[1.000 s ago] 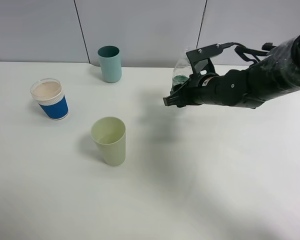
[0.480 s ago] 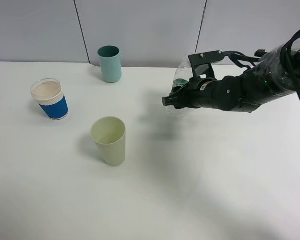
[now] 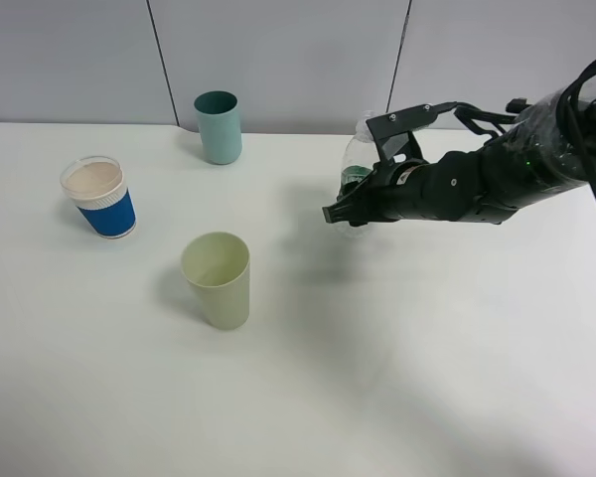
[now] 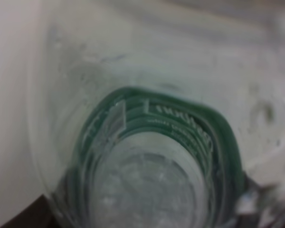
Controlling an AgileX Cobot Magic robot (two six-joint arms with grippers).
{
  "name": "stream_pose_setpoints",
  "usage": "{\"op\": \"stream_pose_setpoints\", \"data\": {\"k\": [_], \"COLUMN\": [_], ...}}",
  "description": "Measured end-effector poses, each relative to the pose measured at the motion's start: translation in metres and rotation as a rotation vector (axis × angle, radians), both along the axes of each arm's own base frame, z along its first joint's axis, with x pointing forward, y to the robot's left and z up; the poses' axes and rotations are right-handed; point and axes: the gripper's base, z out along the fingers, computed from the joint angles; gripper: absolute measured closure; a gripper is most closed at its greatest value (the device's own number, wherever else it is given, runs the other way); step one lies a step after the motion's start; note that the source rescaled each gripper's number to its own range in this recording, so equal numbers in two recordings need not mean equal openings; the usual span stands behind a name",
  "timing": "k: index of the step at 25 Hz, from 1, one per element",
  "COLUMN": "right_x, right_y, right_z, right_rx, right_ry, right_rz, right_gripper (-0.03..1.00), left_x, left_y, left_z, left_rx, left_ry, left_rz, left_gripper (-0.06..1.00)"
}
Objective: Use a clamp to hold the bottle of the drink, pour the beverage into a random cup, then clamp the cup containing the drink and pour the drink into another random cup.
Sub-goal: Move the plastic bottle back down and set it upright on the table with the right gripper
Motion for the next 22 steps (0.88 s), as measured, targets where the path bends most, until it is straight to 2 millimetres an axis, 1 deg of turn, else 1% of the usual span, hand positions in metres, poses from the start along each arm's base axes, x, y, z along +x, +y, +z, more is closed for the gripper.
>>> {"op": "stream_pose_setpoints", "data": {"k": [12, 13, 14, 16, 17, 18, 20, 22], "right_x": [-0.0027, -0.0027, -0.0027, -0.0032, -0.0031, -0.0028, -0.0019, -0.0017], "right_y": [0.0003, 0.0003, 0.0003, 0.0004, 0.0004, 0.0003, 0.0003, 0.0003], "right_z": [-0.0025, -0.0025, -0.0025, -0.0029, -0.0033, -0.0031, -0.0021, -0.0015], "right_rx": [-0.049, -0.053, -0.054, -0.057, -0.057, -0.057, -0.055, -0.054], "right_ry": [0.024, 0.023, 0.022, 0.029, 0.028, 0.025, 0.01, 0.007], "right_rz": [0.049, 0.053, 0.055, 0.058, 0.058, 0.057, 0.054, 0.053], "right_gripper": [0.97, 0.95, 0.84, 0.51, 0.31, 0.17, 0.05, 0.0], "left_x": [0.0, 0.0, 0.0, 0.0, 0.0, 0.0, 0.0, 0.0], "left_y": [0.0, 0.0, 0.0, 0.0, 0.0, 0.0, 0.0, 0.0], "left_z": [0.0, 0.0, 0.0, 0.0, 0.0, 0.0, 0.0, 0.0], "left_rx": [0.0, 0.0, 0.0, 0.0, 0.0, 0.0, 0.0, 0.0], "left_ry": [0.0, 0.0, 0.0, 0.0, 0.0, 0.0, 0.0, 0.0], "left_rz": [0.0, 0.0, 0.0, 0.0, 0.0, 0.0, 0.0, 0.0], "left_gripper": [0.08, 0.08, 0.08, 0.08, 0.08, 0.08, 0.08, 0.08]}}
